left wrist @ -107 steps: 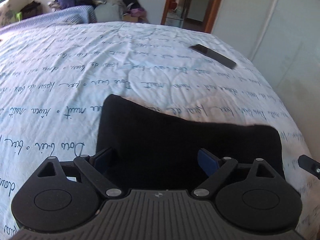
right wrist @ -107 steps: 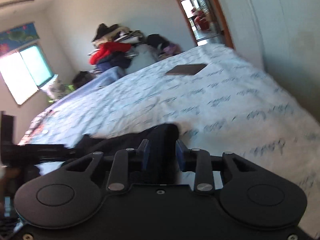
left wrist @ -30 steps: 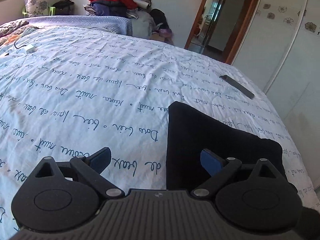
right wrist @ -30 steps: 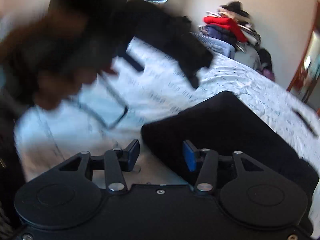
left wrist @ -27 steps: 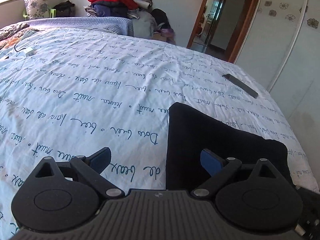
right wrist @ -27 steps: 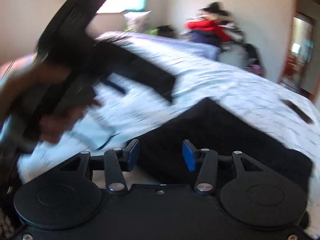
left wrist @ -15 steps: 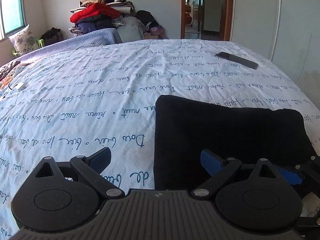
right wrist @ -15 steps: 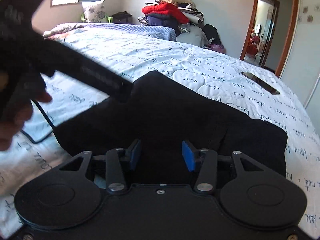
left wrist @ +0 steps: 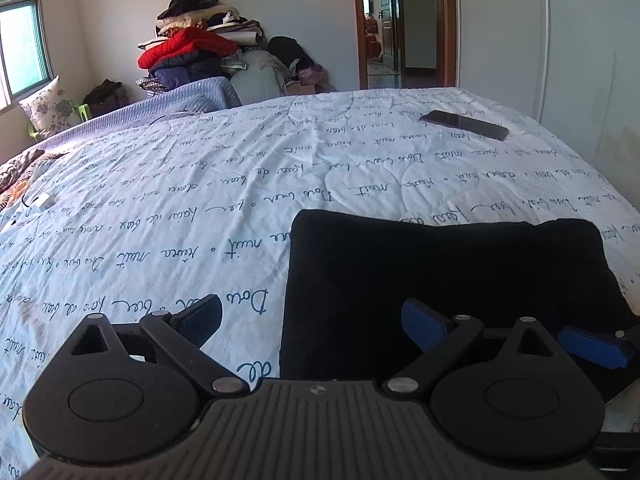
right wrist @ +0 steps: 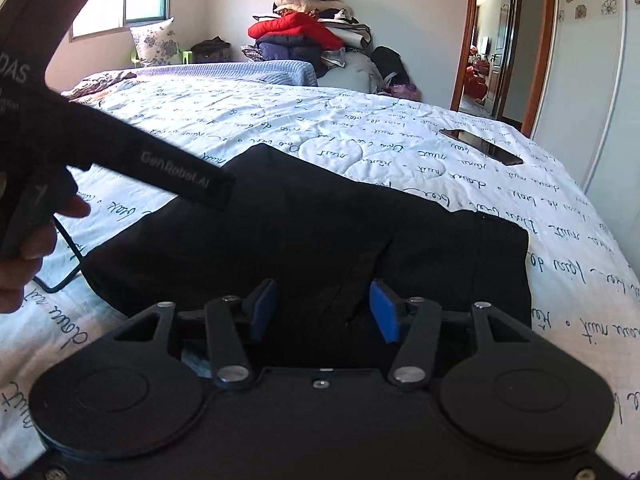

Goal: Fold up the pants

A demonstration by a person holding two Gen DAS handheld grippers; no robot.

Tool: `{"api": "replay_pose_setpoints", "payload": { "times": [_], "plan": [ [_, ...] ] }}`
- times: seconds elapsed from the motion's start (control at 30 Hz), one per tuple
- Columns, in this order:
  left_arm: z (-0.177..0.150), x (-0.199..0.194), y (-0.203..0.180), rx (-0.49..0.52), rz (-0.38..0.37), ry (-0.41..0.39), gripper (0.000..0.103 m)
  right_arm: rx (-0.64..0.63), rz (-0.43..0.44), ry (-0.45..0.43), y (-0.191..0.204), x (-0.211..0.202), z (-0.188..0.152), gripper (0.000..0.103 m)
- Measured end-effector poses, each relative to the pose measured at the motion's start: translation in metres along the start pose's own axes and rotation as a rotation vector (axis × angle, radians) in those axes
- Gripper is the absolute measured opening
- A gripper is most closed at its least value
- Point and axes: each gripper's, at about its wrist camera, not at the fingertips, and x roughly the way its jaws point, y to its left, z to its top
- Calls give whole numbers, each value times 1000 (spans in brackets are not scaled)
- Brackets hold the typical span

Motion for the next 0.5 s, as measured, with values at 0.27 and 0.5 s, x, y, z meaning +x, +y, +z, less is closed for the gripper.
{"api": "replay_pose_setpoints", "payload": {
  "times": [0.27,0.5],
  "plan": [
    [-22,25,-13,-11,-59,99,102,144,-57,-60,-49,-2,15,54],
    [-37,21,-3,-74,-87,67,103,133,-102,26,-86,45,32,55]
  ]
}}
